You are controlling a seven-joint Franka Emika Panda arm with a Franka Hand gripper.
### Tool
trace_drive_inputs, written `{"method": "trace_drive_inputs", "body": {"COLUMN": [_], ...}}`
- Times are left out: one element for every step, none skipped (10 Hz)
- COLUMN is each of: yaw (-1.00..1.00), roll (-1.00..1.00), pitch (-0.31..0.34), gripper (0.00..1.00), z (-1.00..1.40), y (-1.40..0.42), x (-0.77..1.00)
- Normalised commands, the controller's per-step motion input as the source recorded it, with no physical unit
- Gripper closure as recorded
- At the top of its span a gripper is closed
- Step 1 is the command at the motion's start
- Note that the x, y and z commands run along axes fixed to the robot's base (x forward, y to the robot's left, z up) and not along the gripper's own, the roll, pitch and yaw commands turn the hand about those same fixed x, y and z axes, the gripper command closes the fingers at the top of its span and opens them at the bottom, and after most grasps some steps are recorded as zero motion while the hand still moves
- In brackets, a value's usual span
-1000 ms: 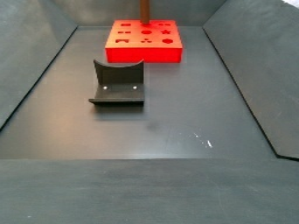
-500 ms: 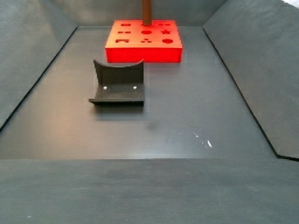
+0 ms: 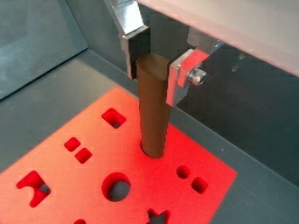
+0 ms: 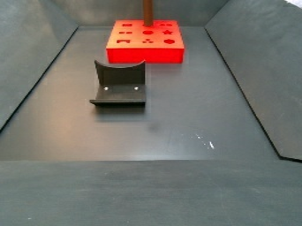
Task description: Insert the oval object.
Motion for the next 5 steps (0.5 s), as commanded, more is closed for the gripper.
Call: {"method": "trace_drive_inputs", "body": {"yaw": [0.0, 0.0, 0.0, 0.0, 0.0], "roll": [0.0, 0.01, 0.01, 0.03, 0.03], "pitch": [-0.01, 0.0, -0.006, -0.019, -0.049], "gripper": [1.0, 1.0, 1.0, 1.0, 1.0], "z": [-0.19, -0.2, -0.25, -0.37, -0.47], "y": [-0.12, -0.07, -0.03, -0.03, -0.04], "x": [0.2, 0.09, 0.01, 0.0, 0.0]}}
